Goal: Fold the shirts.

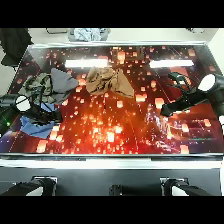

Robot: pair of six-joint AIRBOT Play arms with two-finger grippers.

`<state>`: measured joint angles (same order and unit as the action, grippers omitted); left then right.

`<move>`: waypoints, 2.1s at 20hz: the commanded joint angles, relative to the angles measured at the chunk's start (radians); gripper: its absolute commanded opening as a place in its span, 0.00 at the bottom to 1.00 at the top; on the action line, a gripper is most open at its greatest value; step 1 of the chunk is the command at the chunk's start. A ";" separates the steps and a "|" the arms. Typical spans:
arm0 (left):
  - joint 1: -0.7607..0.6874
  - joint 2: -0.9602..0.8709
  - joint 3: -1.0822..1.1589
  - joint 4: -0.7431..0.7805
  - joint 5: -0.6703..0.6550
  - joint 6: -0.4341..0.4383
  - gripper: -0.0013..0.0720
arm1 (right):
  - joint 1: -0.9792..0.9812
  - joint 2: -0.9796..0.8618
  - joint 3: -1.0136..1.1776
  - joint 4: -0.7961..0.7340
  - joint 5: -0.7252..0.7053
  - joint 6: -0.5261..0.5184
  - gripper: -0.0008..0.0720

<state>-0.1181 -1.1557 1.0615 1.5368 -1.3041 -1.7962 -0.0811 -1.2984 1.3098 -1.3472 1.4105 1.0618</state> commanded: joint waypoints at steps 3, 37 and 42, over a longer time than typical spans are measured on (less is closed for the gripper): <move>-0.001 0.001 0.000 0.000 0.000 0.000 0.99 | 0.000 0.000 0.000 0.000 0.000 0.000 0.96; -0.008 -0.011 0.000 -0.003 0.377 0.000 0.99 | 0.000 0.000 0.000 -0.001 -0.037 0.000 0.96; -0.010 -0.046 0.000 -0.011 0.534 -0.014 0.99 | 0.000 0.000 0.000 0.001 -0.141 0.000 0.96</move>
<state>-0.1238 -1.1828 1.0611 1.5352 -0.8921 -1.7981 -0.0811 -1.2984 1.3098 -1.3476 1.3262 1.0618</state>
